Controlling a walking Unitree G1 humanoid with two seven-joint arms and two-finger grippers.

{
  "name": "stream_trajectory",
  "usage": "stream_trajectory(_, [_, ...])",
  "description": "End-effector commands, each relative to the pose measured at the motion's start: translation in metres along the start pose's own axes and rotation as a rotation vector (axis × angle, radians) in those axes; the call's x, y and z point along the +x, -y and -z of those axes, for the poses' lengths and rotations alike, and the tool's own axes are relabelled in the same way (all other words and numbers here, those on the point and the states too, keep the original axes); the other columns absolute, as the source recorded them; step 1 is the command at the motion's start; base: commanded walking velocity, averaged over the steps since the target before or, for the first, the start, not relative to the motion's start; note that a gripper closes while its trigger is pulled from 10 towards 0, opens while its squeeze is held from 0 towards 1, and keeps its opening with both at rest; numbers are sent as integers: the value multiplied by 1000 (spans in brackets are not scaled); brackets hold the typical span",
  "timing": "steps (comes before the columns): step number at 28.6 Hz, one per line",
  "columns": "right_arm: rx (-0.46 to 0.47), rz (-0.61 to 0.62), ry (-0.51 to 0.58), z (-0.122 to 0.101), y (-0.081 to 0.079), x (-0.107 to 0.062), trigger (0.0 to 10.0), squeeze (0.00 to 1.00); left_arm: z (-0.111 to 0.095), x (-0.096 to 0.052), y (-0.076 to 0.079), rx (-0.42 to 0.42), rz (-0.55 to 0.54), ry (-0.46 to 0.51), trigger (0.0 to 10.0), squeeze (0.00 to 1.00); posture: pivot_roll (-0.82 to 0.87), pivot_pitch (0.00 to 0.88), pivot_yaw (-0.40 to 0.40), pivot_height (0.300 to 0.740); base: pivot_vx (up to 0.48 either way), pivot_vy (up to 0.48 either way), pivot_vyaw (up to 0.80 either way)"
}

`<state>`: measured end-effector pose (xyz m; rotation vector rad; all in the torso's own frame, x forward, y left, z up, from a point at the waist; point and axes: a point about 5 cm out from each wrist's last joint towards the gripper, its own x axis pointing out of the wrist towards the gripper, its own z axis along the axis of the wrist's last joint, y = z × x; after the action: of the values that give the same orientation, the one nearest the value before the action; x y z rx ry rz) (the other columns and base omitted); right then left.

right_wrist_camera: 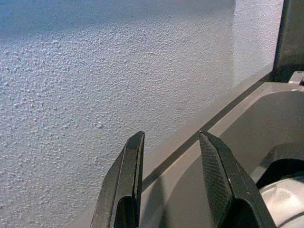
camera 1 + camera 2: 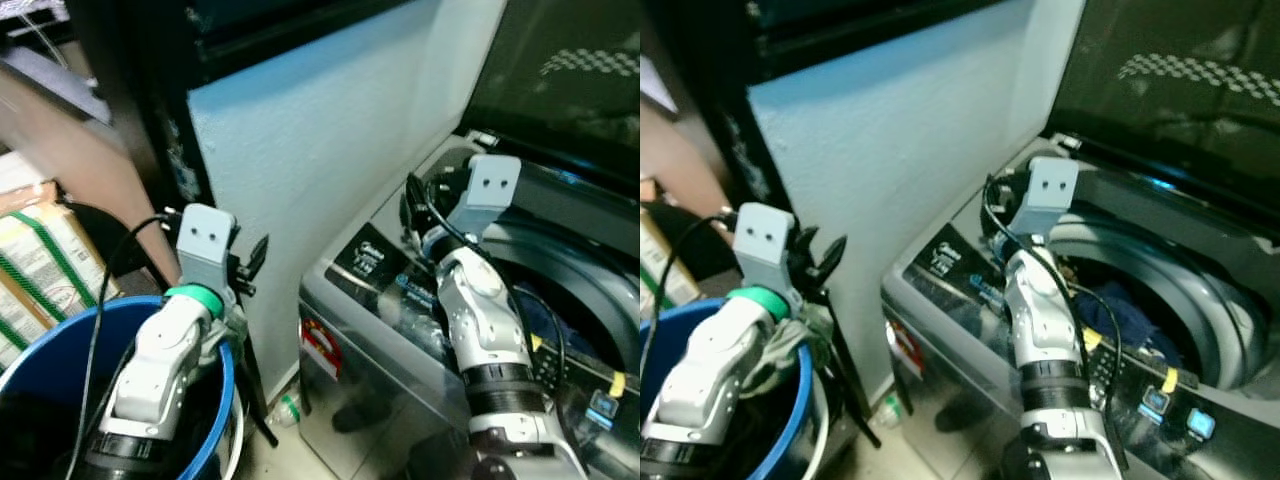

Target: Clothes washing

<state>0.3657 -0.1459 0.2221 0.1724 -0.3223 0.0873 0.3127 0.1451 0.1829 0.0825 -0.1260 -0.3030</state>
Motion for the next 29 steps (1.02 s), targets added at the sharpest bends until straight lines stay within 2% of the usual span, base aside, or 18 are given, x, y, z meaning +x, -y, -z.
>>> stream_trajectory(1, [1,33,-46,14,7,-9,10000,0,5,-2,3,-13,17,-18,10000,0,84,46,73,740,0,0,750])
stream_trajectory(4, [-5,54,-34,14,8,-15,10000,0,0,-4,14,-55,92,9,10000,0,84,43,68,740,0,0,738])
stream_trajectory(7, [-7,59,-33,15,9,-15,10000,0,-1,-4,16,-59,101,13,10000,0,84,43,68,740,0,0,738])
stream_trajectory(8, [8,65,4,9,9,-14,10000,0,-6,-4,17,-77,109,38,10000,0,88,42,65,740,0,0,738])
stream_trajectory(12, [32,77,52,2,10,-12,10000,0,-10,-3,13,-85,91,69,10000,0,89,37,64,740,0,0,731])
stream_trajectory(14, [60,82,82,-4,11,-11,10000,0,-15,1,5,-65,33,89,10000,0,90,30,63,740,0,0,722])
stream_trajectory(17, [94,29,129,-14,3,-8,10000,0,-21,5,-3,-60,-9,111,10000,0,86,23,66,740,0,0,710])
stream_trajectory(21, [106,13,165,-21,-1,-5,10000,0,-25,6,-2,-79,16,128,10000,0,86,23,66,740,0,0,691])
stream_trajectory(29, [135,-20,224,-31,2,-3,10000,0,-28,3,10,-88,113,142,10000,0,83,17,67,740,0,0,691])
